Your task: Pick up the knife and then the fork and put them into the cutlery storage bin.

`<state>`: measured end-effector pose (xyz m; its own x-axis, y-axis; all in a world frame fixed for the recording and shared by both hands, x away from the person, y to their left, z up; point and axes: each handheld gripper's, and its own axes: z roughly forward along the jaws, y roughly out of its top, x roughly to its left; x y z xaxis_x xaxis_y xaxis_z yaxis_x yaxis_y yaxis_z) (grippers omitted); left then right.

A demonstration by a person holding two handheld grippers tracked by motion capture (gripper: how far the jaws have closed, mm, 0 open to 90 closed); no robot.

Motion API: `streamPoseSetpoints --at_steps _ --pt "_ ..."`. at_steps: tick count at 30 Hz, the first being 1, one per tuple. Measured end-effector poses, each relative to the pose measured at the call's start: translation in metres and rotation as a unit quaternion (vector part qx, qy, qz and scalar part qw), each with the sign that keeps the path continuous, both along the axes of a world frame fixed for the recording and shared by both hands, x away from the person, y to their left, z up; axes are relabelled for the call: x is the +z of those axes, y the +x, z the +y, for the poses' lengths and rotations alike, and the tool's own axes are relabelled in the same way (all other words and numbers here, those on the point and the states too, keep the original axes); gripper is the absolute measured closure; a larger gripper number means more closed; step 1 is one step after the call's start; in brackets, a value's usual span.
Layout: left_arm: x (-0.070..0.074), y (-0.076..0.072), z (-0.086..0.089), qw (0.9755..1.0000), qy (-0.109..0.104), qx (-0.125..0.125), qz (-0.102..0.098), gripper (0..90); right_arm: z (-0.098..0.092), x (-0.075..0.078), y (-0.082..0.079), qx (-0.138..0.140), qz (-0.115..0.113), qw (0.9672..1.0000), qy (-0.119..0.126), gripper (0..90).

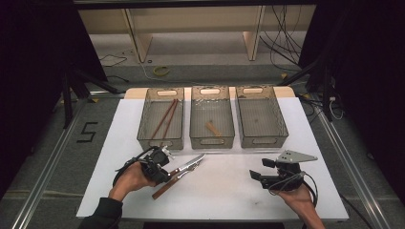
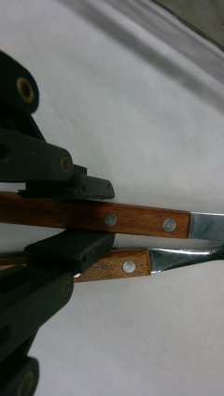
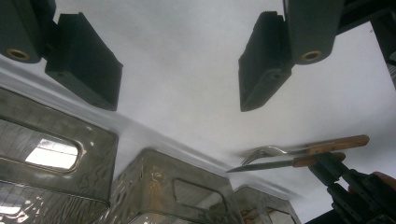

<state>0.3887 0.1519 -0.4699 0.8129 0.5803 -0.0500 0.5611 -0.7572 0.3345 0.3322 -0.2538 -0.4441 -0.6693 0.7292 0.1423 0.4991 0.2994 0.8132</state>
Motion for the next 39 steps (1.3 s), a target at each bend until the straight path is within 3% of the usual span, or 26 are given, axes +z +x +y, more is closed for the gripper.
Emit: streamPoseSetpoints --at_steps 7,25,31,39 --pt "0.0 -0.002 0.0 0.9999 0.001 -0.006 -0.009 75.2 0.0 0.0 0.0 0.001 0.0 1.0 0.0 31.1" --pt "0.01 -0.004 0.005 0.9989 -0.034 0.012 -0.031 75.7 0.0 0.001 -0.001 0.0 -0.001 1.0 0.002 31.1" --pt "0.021 -0.01 -0.005 0.9983 -0.043 -0.01 -0.037 75.6 0.004 0.007 -0.003 0.011 -0.014 0.9998 0.006 31.1" --pt "0.028 -0.02 -0.026 0.9969 -0.054 -0.045 -0.035 75.6 0.02 0.021 -0.007 0.051 -0.038 0.9979 0.006 31.2"
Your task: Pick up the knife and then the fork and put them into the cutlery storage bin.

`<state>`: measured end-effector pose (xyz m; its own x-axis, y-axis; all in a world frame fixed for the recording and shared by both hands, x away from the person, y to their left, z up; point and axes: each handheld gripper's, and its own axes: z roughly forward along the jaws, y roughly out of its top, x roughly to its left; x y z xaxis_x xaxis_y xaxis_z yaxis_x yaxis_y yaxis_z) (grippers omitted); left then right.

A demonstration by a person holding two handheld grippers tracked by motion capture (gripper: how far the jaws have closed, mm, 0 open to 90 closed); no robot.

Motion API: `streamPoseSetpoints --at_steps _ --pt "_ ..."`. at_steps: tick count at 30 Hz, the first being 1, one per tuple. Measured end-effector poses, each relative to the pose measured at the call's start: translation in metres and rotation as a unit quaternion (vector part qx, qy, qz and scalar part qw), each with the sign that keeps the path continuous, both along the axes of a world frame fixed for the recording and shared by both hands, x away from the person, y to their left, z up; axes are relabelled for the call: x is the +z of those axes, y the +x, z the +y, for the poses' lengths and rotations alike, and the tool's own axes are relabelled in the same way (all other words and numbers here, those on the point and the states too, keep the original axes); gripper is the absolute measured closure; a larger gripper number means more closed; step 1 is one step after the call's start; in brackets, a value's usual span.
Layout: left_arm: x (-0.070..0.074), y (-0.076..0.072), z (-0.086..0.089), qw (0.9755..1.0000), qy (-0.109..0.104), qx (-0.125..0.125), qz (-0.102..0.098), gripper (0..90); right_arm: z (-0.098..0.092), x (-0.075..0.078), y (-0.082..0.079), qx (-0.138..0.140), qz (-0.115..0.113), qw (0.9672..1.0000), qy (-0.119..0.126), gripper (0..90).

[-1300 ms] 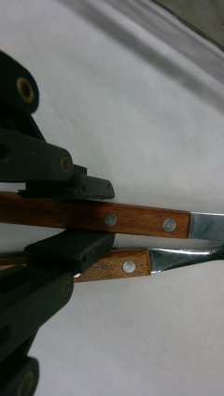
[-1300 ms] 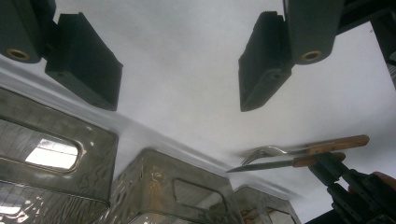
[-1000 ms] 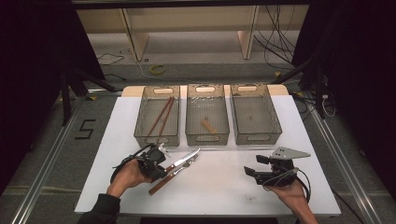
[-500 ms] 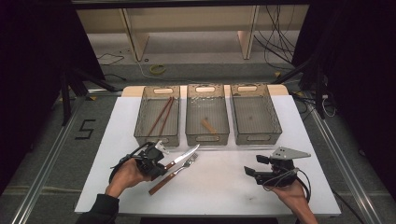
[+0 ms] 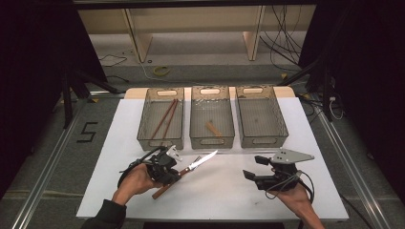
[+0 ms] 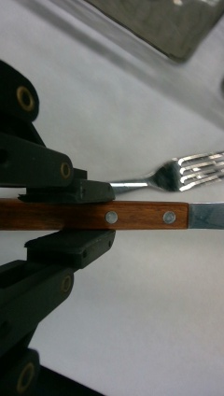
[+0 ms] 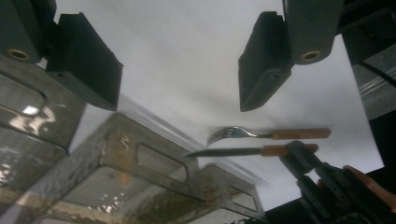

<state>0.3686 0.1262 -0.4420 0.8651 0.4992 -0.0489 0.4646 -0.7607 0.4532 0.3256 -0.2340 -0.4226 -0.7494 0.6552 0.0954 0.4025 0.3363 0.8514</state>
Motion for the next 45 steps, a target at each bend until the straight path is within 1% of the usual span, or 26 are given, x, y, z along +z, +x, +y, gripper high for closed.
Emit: streamPoseSetpoints --at_steps 4,5,7,8,9,12,15,18,22,23,24,25,28,29,32,34,35,36,37,38,40,42,43,44,45 --pt "-0.001 -0.004 -0.011 0.9998 0.004 -0.018 0.003 75.6 0.014 0.004 0.0 0.028 -0.011 0.9995 -0.007 31.5" --pt "-0.002 -0.005 -0.014 0.9998 0.004 -0.021 0.002 75.6 0.018 0.005 0.0 0.035 -0.013 0.9992 -0.013 31.5" --pt "-0.003 -0.006 -0.019 0.9994 0.007 -0.035 0.005 75.6 0.027 0.006 0.0 0.05 -0.017 0.9984 -0.02 31.7" --pt "-0.003 -0.007 -0.022 0.9994 0.005 -0.035 0.005 75.6 0.031 0.007 0.0 0.057 -0.019 0.998 -0.022 31.8" --pt "-0.003 -0.008 -0.024 0.9991 0.008 -0.042 0.005 75.6 0.035 0.007 0.0 0.065 -0.021 0.9974 -0.024 31.8" --pt "-0.003 -0.011 -0.03 0.9987 0.007 -0.05 0.005 75.6 0.048 0.009 0.001 0.087 -0.026 0.9953 -0.034 32.4" --pt "-0.002 -0.013 -0.036 0.998 0.008 -0.062 0.004 75.6 0.058 0.009 0.002 0.102 -0.028 0.9934 -0.043 32.8" --pt "-0.001 -0.016 -0.042 0.9972 0.009 -0.074 0.005 75.6 0.068 0.008 0.003 0.123 -0.025 0.9907 -0.054 33.4" --pt "-0.002 -0.019 -0.048 0.9963 0.009 -0.085 0.006 75.6 0.08 0.004 0.003 0.151 -0.025 0.9853 -0.075 35.4" --pt "-0.002 -0.02 -0.049 0.996 0.011 -0.088 0.006 75.6 0.082 0.002 0.001 0.152 -0.023 0.9849 -0.08 35.4" --pt "-0.002 -0.021 -0.051 0.9959 0.01 -0.09 0.006 75.6 0.084 0.001 0.001 0.155 -0.025 0.9835 -0.089 35.5" --pt "-0.001 -0.021 -0.052 0.9953 0.013 -0.095 0.006 75.6 0.087 0.0 0.001 0.161 -0.024 0.9824 -0.091 35.7" --pt "0.001 -0.025 -0.056 0.9943 0.013 -0.106 0.005 75.6 0.094 -0.004 -0.001 0.176 -0.029 0.9771 -0.116 36.9" --pt "0.002 -0.026 -0.057 0.9939 0.012 -0.109 0.002 75.6 0.096 -0.006 -0.002 0.184 -0.032 0.9743 -0.125 37.4" --pt "0.005 -0.029 -0.061 0.993 0.011 -0.118 -0.001 75.6 0.102 -0.011 -0.004 0.194 -0.038 0.9678 -0.155 38.3" --pt "0.006 -0.03 -0.062 0.992 0.013 -0.125 -0.001 75.6 0.103 -0.014 -0.005 0.196 -0.045 0.9655 -0.165 40.2" --pt "0.007 -0.03 -0.063 0.9914 0.017 -0.13 0.0 75.6 0.104 -0.015 -0.006 0.198 -0.043 0.9651 -0.166 40.4" --pt "0.006 -0.031 -0.064 0.9916 0.013 -0.128 -0.001 75.6 0.105 -0.016 -0.007 0.205 -0.048 0.9622 -0.173 40.9" --pt "0.007 -0.031 -0.064 0.9914 0.012 -0.13 0.001 75.6 0.106 -0.017 -0.008 0.206 -0.05 0.9604 -0.181 41.8" --pt "0.007 -0.032 -0.065 0.991 0.013 -0.133 0.003 75.6 0.107 -0.018 -0.009 0.206 -0.055 0.9594 -0.185 43.2" --pt "0.008 -0.033 -0.066 0.9903 0.016 -0.138 0.003 75.6 0.109 -0.02 -0.011 0.214 -0.062 0.9555 -0.194 44.9" --pt "0.008 -0.034 -0.068 0.9898 0.016 -0.141 0.005 75.5 0.111 -0.023 -0.013 0.22 -0.067 0.9502 -0.211 46.2" --pt "0.009 -0.034 -0.068 0.989 0.02 -0.146 0.005 75.6 0.112 -0.024 -0.014 0.221 -0.072 0.9479 -0.218 47.3" --pt "0.01 -0.033 -0.068 0.9887 0.02 -0.149 0.006 75.5 0.113 -0.025 -0.014 0.223 -0.08 0.9459 -0.222 48.2" --pt "0.01 -0.033 -0.068 0.9885 0.019 -0.15 0.008 75.5 0.113 -0.026 -0.016 0.222 -0.077 0.9455 -0.225 49.3"
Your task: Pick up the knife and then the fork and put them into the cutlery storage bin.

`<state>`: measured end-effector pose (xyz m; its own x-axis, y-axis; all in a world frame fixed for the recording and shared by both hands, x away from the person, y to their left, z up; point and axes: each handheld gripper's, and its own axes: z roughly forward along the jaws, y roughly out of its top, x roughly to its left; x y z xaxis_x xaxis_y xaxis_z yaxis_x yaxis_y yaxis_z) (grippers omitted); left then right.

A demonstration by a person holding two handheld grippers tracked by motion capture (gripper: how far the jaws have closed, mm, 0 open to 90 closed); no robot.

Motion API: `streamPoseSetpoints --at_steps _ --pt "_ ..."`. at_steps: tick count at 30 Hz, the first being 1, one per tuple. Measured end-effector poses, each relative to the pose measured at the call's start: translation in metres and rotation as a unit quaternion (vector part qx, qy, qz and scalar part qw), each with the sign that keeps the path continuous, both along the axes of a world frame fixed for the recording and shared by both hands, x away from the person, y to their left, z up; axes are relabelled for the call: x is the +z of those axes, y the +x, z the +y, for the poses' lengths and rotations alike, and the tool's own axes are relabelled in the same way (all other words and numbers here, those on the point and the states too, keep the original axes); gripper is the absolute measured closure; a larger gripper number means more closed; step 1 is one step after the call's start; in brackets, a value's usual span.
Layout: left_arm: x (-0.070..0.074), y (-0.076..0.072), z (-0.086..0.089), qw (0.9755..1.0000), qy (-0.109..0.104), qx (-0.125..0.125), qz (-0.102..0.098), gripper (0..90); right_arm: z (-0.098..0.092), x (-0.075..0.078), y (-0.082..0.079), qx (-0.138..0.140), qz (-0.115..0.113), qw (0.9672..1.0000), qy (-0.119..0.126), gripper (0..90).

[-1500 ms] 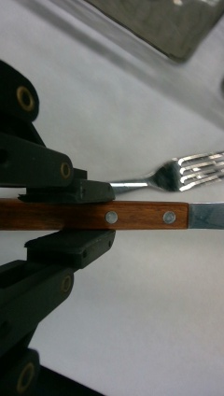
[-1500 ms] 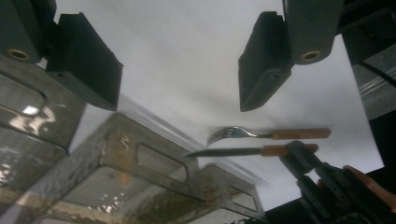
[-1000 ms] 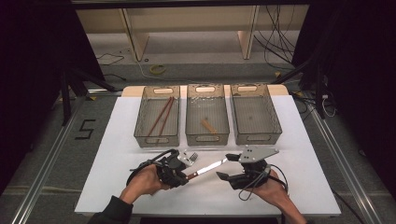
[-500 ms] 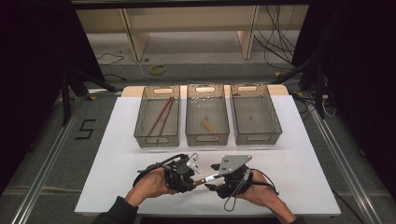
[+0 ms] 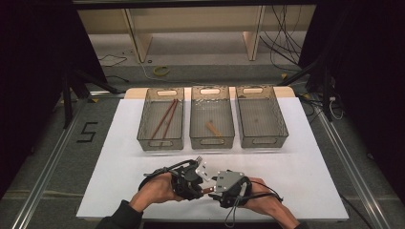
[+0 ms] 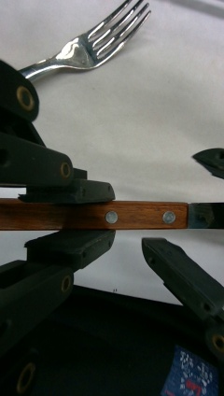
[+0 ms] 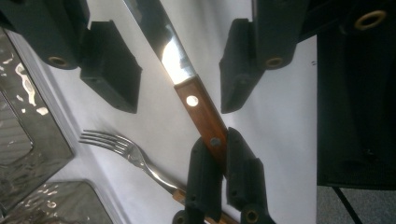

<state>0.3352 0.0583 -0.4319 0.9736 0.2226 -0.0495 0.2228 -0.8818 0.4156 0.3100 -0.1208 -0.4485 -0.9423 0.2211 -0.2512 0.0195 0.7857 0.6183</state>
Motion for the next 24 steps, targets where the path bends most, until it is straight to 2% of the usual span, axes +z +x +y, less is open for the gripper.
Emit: streamPoseSetpoints --at_steps 1,2,3,4,12,13,14,15,16,17,19,20,22,23,24 --pt "0.0 0.0 0.0 1.0 0.001 -0.001 0.001 75.6 0.001 -0.001 0.0 0.006 -0.008 0.9999 0.003 50.8" --pt "0.0 0.0 0.0 1.0 0.0 -0.001 0.003 75.5 0.001 -0.002 -0.001 0.005 -0.006 1.0 -0.002 52.0" --pt "0.001 0.0 0.0 1.0 0.0 -0.003 0.005 75.6 0.002 -0.003 -0.001 0.009 -0.018 0.9998 -0.006 52.9" --pt "0.001 0.0 0.0 1.0 -0.001 -0.004 0.006 75.5 0.003 -0.003 -0.003 0.005 -0.016 0.9998 -0.006 54.0" --pt "0.002 0.001 -0.001 0.9997 0.004 -0.016 0.016 75.5 0.009 -0.008 -0.01 0.03 -0.044 0.9982 -0.028 60.5" --pt "0.002 0.0 -0.001 0.9997 -0.006 -0.011 0.023 75.5 0.01 -0.009 -0.01 0.034 -0.047 0.9979 -0.029 61.3" --pt "0.002 0.001 -0.001 0.9995 -0.003 -0.017 0.025 75.5 0.01 -0.009 -0.01 0.037 -0.049 0.9975 -0.034 62.3" --pt "0.003 0.0 -0.002 0.9995 -0.005 -0.013 0.027 75.5 0.01 -0.01 -0.011 0.043 -0.051 0.997 -0.04 63.3" --pt "0.001 -0.002 -0.003 0.9994 -0.017 0.003 0.03 75.5 0.01 -0.01 -0.012 0.044 -0.055 0.9966 -0.042 64.7" --pt "0.001 -0.003 -0.004 0.9993 -0.018 0.006 0.031 75.5 0.011 -0.01 -0.012 0.045 -0.061 0.9963 -0.039 66.4" --pt "0.002 -0.001 -0.003 0.9994 -0.013 -0.002 0.032 75.5 0.011 -0.01 -0.013 0.048 -0.062 0.9959 -0.045 68.6" --pt "0.004 0.002 -0.002 0.9993 0.007 -0.024 0.027 75.4 0.011 -0.01 -0.013 0.05 -0.065 0.9955 -0.047 69.3" --pt "0.004 0.003 -0.003 0.9991 0.011 -0.028 0.028 75.4 0.012 -0.011 -0.015 0.048 -0.066 0.9954 -0.049 70.7" --pt "0.003 0.001 -0.003 0.9993 0.002 -0.018 0.033 75.4 0.012 -0.011 -0.016 0.052 -0.068 0.995 -0.052 71.4" --pt "0.003 0.002 -0.003 0.9992 0.005 -0.022 0.034 75.3 0.012 -0.012 -0.016 0.058 -0.076 0.994 -0.054 72.1"
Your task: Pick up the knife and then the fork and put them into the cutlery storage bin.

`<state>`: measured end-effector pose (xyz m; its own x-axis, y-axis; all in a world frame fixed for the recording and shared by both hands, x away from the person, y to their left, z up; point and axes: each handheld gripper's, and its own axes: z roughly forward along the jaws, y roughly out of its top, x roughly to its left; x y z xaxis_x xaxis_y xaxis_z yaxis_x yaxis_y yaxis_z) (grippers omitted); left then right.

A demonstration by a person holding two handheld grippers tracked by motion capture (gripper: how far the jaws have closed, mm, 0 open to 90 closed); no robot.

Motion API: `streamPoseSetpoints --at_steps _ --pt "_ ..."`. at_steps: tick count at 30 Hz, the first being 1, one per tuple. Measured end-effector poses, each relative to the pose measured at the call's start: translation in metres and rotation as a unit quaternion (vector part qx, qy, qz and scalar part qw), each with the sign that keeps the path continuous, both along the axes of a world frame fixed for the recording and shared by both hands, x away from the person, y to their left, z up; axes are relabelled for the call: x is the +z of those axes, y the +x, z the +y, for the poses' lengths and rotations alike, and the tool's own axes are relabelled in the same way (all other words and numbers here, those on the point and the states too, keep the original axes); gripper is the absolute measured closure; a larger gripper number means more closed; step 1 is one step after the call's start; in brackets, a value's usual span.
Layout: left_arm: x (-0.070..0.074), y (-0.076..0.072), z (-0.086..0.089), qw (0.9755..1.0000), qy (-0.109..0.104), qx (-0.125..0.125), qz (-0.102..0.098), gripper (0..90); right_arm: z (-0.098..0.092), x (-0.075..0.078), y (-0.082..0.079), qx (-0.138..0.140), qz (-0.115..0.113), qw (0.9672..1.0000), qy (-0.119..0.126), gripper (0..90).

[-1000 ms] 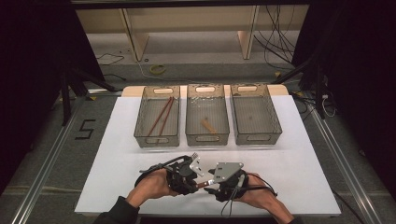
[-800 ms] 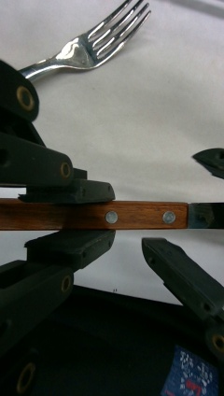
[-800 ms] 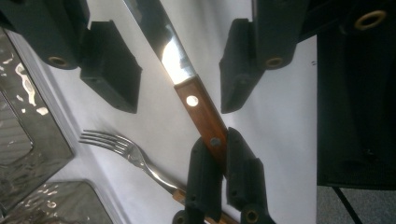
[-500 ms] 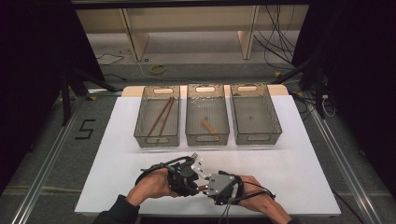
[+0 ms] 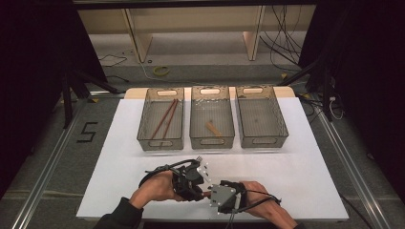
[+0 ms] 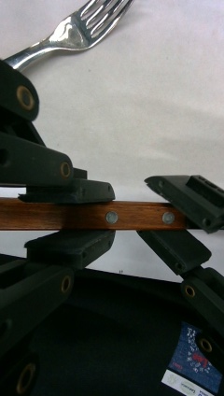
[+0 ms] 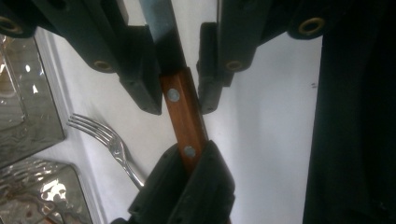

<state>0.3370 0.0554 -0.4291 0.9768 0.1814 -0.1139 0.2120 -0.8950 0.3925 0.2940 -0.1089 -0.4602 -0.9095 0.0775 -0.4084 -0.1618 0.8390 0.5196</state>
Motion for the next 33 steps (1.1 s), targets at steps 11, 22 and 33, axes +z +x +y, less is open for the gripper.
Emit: streamPoseSetpoints --at_steps 11,22,33 --pt "0.002 0.003 0.004 0.9996 -0.026 0.008 0.002 71.4 -0.002 -0.001 0.0 0.022 -0.005 0.9997 -0.012 77.5" --pt "0.017 0.016 0.033 0.9919 -0.074 0.098 -0.034 40.4 -0.015 0.001 0.009 -0.018 -0.002 0.9998 0.002 77.7" --pt "0.013 0.022 0.059 0.9755 -0.102 0.184 -0.064 26.3 -0.04 0.009 0.026 -0.072 0.001 0.9972 0.021 77.6"
